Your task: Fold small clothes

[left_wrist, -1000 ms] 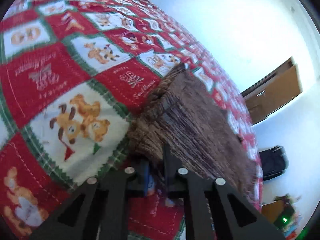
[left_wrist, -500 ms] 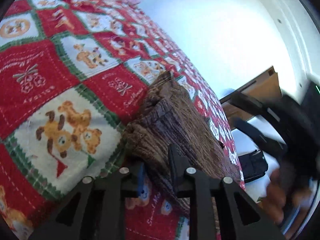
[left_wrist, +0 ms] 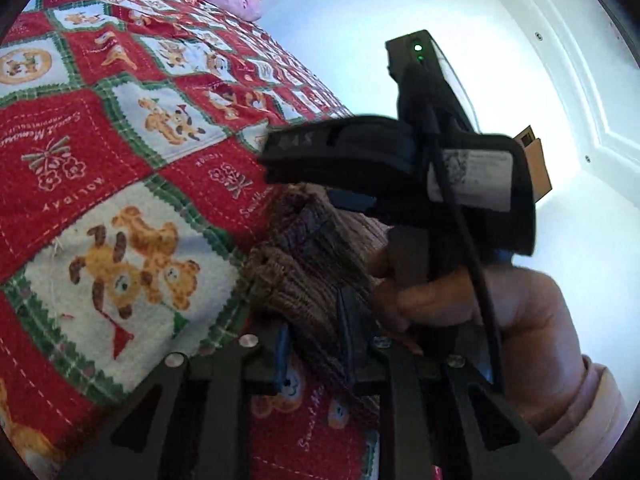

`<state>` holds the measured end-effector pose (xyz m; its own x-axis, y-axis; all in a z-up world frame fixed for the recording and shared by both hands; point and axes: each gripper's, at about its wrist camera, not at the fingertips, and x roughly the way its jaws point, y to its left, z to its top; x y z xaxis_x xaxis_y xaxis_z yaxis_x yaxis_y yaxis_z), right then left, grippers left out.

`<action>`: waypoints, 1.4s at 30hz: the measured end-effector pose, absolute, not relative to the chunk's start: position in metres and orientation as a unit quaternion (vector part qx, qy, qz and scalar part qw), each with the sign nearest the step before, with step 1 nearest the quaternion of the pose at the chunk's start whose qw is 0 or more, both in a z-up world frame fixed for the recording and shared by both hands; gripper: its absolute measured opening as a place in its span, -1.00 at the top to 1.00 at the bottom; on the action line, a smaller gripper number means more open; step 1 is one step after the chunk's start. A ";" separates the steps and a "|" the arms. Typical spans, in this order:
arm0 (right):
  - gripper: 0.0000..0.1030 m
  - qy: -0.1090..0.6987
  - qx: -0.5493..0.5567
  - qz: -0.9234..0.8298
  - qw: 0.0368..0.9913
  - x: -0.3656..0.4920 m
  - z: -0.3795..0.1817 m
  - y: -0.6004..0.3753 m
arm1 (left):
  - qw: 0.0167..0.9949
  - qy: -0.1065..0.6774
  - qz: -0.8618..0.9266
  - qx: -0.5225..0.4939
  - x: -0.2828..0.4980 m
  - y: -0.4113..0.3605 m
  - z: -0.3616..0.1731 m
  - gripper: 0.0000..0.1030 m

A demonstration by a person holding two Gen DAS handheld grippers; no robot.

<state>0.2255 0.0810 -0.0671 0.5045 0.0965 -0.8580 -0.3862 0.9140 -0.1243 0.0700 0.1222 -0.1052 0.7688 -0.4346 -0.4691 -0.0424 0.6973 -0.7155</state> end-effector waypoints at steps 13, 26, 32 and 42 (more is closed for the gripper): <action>0.76 0.434 0.144 0.208 0.865 0.205 -0.020 -0.034 | 0.901 0.309 -0.112 -0.284 0.066 0.110 -0.073 0.80; 0.77 0.367 0.205 0.172 0.891 0.167 0.041 -0.182 | 0.929 0.212 -0.285 -0.101 0.041 -0.004 0.012 0.82; 0.77 0.363 0.216 0.126 0.898 0.143 0.036 -0.272 | 0.907 0.224 -0.352 -0.044 0.034 -0.075 0.011 0.82; 0.77 0.394 0.257 0.072 0.879 0.111 -0.039 -0.362 | 0.878 0.275 -0.390 0.038 0.018 -0.150 -0.032 0.82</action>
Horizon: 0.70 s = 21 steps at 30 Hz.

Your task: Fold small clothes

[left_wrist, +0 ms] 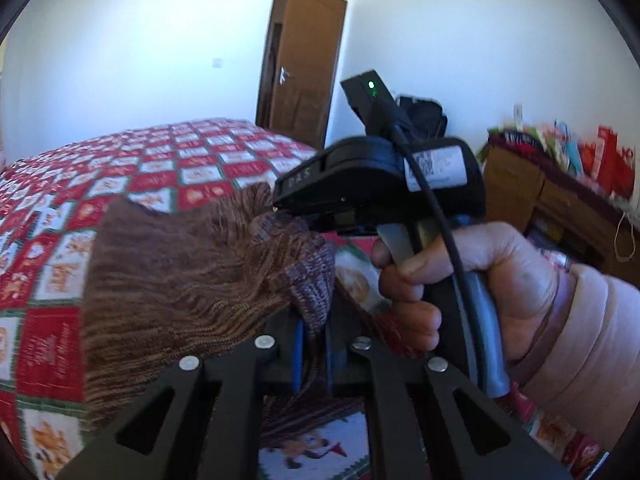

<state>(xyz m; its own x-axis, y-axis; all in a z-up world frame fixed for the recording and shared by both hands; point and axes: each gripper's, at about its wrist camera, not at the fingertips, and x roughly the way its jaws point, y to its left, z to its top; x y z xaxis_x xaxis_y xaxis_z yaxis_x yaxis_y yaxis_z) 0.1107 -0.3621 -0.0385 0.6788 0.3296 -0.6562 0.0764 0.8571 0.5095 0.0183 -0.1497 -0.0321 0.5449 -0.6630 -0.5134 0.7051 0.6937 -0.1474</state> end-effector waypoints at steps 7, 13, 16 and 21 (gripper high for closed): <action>0.78 0.389 0.251 0.063 0.884 0.101 -0.056 -0.370 | 0.861 0.307 -0.403 0.040 0.010 -0.155 -0.039 0.82; 0.78 0.386 0.226 0.032 0.894 0.095 -0.048 -0.368 | 0.854 0.306 -0.418 0.048 0.003 -0.158 -0.040 0.82; 0.78 0.387 0.210 0.010 0.898 0.090 -0.047 -0.370 | 0.851 0.306 -0.420 0.069 -0.002 -0.161 -0.042 0.82; 0.78 0.417 0.197 -0.065 0.885 0.072 -0.052 -0.395 | 0.839 0.340 -0.420 0.065 -0.007 -0.138 -0.040 -0.07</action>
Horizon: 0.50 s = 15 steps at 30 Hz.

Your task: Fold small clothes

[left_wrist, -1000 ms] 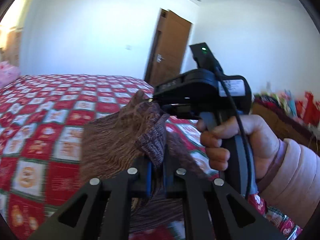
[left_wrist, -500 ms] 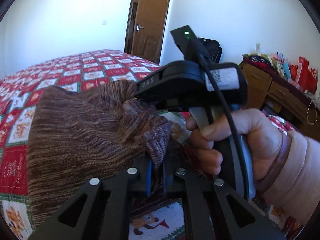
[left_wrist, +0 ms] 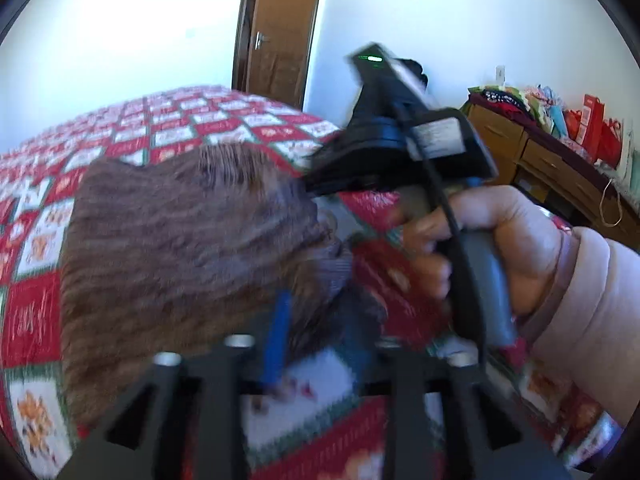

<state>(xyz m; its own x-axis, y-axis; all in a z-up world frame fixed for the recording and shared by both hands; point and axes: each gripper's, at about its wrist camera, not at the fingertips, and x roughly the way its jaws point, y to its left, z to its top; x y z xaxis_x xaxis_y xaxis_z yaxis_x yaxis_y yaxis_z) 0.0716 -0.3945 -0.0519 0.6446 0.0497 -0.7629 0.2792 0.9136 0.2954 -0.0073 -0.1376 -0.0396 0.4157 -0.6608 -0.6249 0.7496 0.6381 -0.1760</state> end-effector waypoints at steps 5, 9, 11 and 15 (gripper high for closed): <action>0.78 0.349 0.154 -0.079 0.921 0.020 -0.013 -0.381 | 0.856 0.348 -0.382 0.022 -0.006 -0.089 -0.038 -0.32; 0.78 0.335 0.132 -0.008 0.933 0.014 0.003 -0.333 | 0.863 0.376 -0.337 -0.004 0.004 -0.061 -0.042 -0.32; 0.78 0.340 0.097 -0.001 0.935 0.023 -0.001 -0.310 | 0.866 0.382 -0.323 -0.010 0.006 -0.052 -0.042 -0.32; 0.79 0.385 0.097 -0.020 0.917 0.041 -0.037 -0.299 | 0.877 0.383 -0.291 0.007 0.007 -0.034 -0.040 -0.32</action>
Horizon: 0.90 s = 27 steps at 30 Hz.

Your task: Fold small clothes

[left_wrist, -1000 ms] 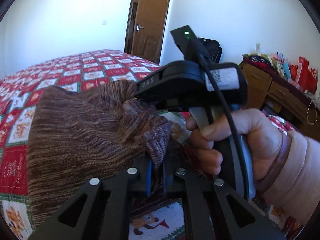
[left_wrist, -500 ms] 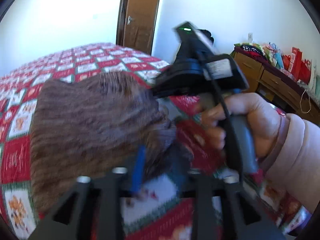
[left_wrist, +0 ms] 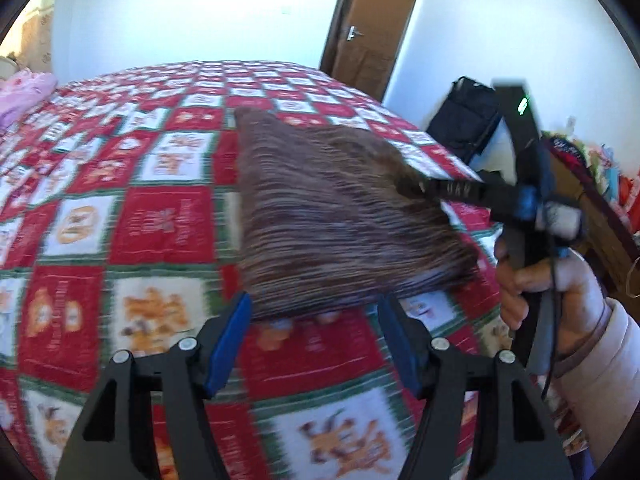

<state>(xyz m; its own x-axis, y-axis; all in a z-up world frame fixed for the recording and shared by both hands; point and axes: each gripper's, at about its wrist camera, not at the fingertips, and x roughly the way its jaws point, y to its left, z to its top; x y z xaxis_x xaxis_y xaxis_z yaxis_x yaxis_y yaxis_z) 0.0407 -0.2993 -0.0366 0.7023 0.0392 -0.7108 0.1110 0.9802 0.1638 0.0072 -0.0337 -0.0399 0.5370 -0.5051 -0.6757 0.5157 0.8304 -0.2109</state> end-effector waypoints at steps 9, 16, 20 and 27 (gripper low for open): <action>0.80 0.351 0.204 0.006 0.914 0.000 -0.058 -0.328 | 0.881 0.386 -0.272 -0.031 0.035 -0.019 -0.034 -0.32; 0.80 0.331 0.143 0.014 0.933 -0.001 -0.001 -0.301 | 0.882 0.384 -0.265 -0.070 0.071 -0.036 -0.033 -0.32; 0.80 0.334 0.100 0.079 0.934 0.057 0.022 -0.260 | 0.876 0.419 -0.215 -0.103 0.088 -0.033 -0.058 -0.32; 0.80 0.400 0.084 0.111 0.906 0.181 -0.035 -0.219 | 0.888 0.391 -0.231 -0.064 0.074 -0.037 -0.076 -0.46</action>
